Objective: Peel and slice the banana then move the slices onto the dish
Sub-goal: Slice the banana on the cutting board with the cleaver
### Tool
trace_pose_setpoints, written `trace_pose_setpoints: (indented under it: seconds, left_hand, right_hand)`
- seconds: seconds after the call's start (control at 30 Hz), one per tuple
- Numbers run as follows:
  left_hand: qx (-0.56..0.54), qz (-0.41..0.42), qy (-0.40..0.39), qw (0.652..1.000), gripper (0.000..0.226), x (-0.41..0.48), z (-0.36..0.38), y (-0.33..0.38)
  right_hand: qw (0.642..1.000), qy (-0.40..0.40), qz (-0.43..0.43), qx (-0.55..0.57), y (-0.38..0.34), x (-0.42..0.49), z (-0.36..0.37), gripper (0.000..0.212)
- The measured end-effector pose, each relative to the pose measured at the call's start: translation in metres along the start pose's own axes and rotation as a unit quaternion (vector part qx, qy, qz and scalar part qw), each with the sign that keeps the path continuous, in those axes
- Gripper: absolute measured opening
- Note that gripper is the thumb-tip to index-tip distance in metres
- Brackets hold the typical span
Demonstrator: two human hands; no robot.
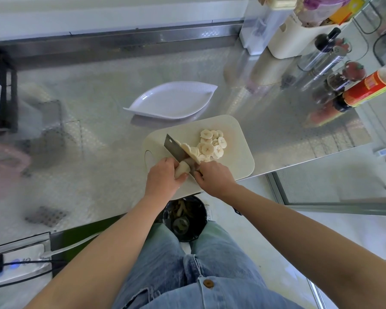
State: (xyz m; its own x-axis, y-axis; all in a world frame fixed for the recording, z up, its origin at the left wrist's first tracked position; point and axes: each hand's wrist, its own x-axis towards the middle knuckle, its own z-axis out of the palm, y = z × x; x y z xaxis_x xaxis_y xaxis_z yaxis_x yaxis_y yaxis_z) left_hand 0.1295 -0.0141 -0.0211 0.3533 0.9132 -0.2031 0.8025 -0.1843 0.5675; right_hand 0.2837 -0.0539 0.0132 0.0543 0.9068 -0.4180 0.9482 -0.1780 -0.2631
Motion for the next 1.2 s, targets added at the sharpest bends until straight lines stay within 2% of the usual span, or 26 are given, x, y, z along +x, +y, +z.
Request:
trace_pose_setpoints:
  seconds: [0.33, 0.67, 0.87, 1.1, 1.2]
  left_hand:
    - [0.009, 0.012, 0.011, 1.000, 0.031, -0.001, 0.000, -0.002]
    - [0.014, 0.015, 0.008, 1.000, 0.033, 0.000, 0.000, -0.001]
    - [0.000, 0.008, 0.010, 1.000, 0.033, 0.001, 0.001, -0.001]
    - [0.000, -0.001, -0.001, 1.000, 0.034, 0.001, 0.000, 0.000]
    - [-0.004, -0.008, -0.009, 1.000, 0.034, 0.001, 0.000, -0.001]
  right_hand:
    - [0.999, 0.036, 0.003, 0.023, 0.002, -0.005, -0.020, 0.044]
    - [1.000, 0.017, -0.011, -0.008, -0.001, -0.007, -0.029, 0.045]
    - [0.999, 0.022, -0.020, 0.013, -0.007, -0.005, -0.020, 0.023]
    - [1.000, -0.023, 0.006, -0.007, -0.008, 0.002, -0.008, 0.027]
    - [1.000, -0.008, 0.004, 0.000, -0.006, -0.001, -0.008, 0.024]
